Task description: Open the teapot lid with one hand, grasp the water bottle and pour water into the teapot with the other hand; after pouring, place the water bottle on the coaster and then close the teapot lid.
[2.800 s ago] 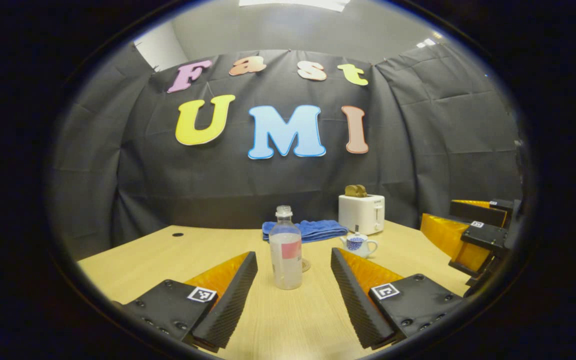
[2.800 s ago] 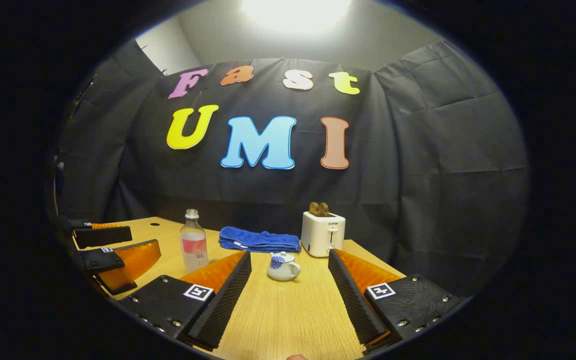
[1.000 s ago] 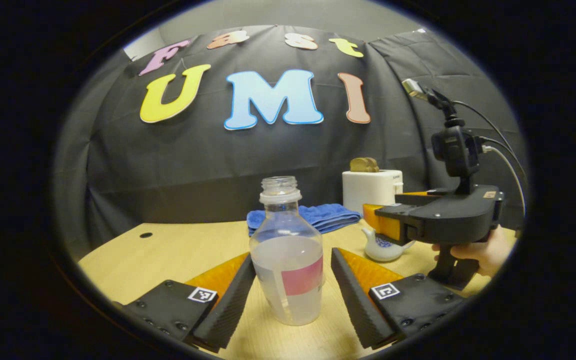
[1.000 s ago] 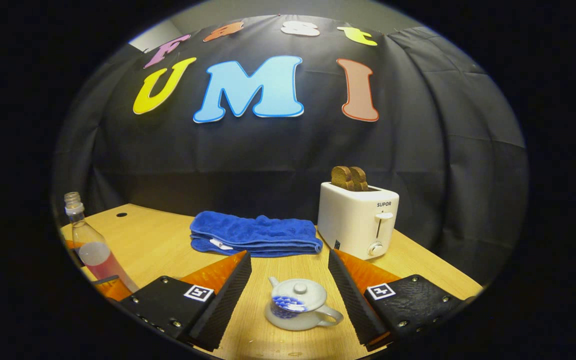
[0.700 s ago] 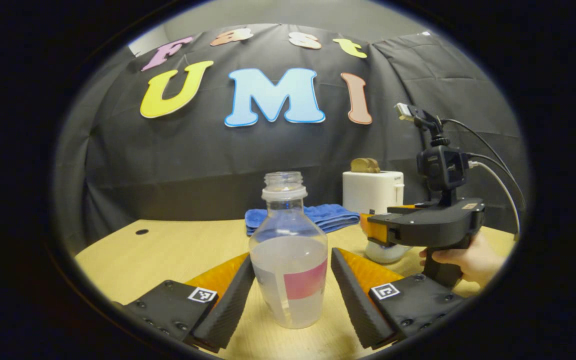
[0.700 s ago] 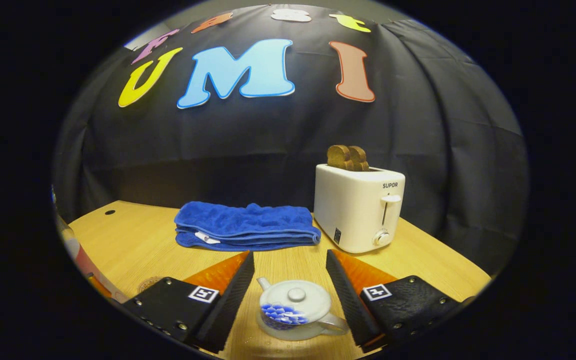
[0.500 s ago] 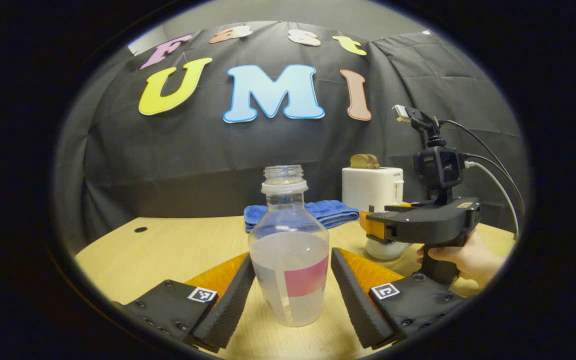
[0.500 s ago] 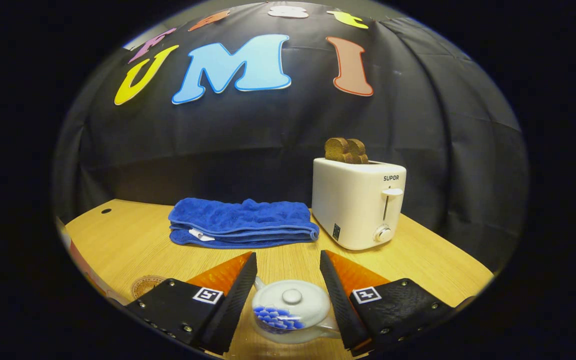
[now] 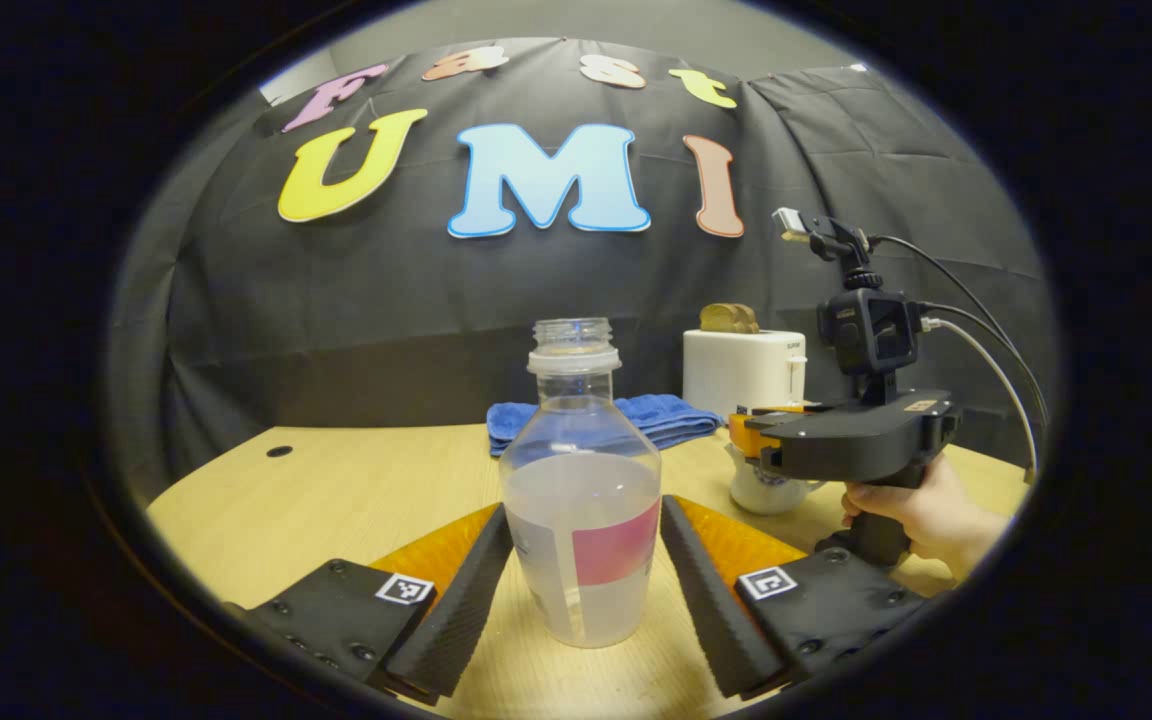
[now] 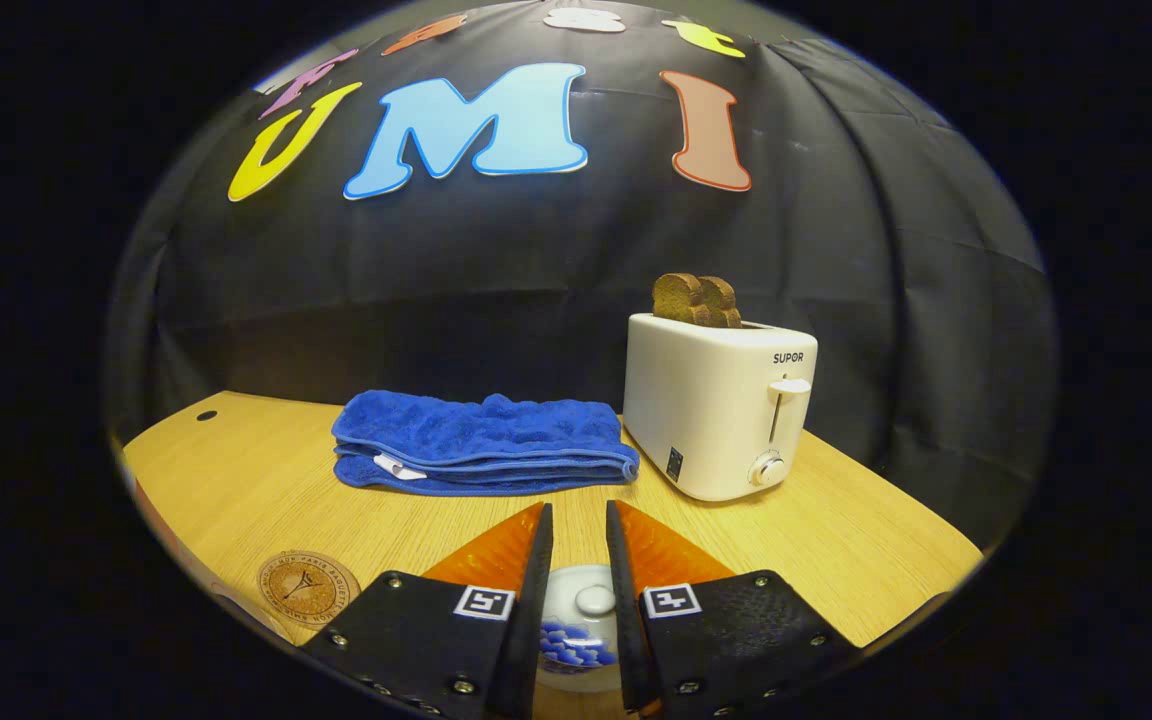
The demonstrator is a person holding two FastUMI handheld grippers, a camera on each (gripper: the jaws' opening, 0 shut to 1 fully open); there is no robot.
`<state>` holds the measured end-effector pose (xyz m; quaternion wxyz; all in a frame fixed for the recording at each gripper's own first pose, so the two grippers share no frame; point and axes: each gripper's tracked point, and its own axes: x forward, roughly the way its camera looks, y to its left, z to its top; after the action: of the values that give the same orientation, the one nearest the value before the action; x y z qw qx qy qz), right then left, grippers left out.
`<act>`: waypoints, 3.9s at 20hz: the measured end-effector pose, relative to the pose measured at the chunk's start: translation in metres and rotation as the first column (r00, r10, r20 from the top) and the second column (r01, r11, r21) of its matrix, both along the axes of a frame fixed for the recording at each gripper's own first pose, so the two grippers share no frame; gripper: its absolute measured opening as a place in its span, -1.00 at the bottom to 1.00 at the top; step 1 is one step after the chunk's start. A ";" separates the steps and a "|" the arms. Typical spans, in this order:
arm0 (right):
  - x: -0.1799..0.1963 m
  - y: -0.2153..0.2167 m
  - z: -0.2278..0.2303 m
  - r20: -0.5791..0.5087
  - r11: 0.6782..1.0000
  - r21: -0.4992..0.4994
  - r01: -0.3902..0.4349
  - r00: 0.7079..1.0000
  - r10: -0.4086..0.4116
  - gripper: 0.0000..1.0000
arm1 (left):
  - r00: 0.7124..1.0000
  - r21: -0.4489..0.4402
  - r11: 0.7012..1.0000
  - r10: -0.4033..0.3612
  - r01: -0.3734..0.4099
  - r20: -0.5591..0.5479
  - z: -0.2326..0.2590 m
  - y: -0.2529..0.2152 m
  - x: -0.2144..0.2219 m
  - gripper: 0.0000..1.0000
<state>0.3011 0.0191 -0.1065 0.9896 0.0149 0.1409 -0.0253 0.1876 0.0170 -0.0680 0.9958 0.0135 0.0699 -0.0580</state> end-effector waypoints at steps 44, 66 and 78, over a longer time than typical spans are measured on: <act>-0.065 -0.115 0.046 0.067 0.995 0.087 0.052 0.996 -0.058 -0.87 | 0.974 0.679 0.700 -0.199 0.222 -0.113 0.006 -0.070 0.090 0.69; -0.075 -0.140 0.059 0.095 0.981 0.162 0.110 0.987 -0.127 -0.87 | 0.930 0.948 -0.077 -0.187 0.307 -0.317 0.000 -0.098 0.132 0.69; -0.078 -0.141 0.061 0.098 0.977 0.178 0.114 0.986 -0.133 -0.87 | 0.929 0.905 -0.351 -0.187 0.241 -0.320 0.009 -0.120 0.135 0.69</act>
<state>0.2233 -0.1223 -0.0453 0.9873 0.1105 0.0869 -0.0739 0.3224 -0.1028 -0.0589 0.5442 0.8165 0.1007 -0.1645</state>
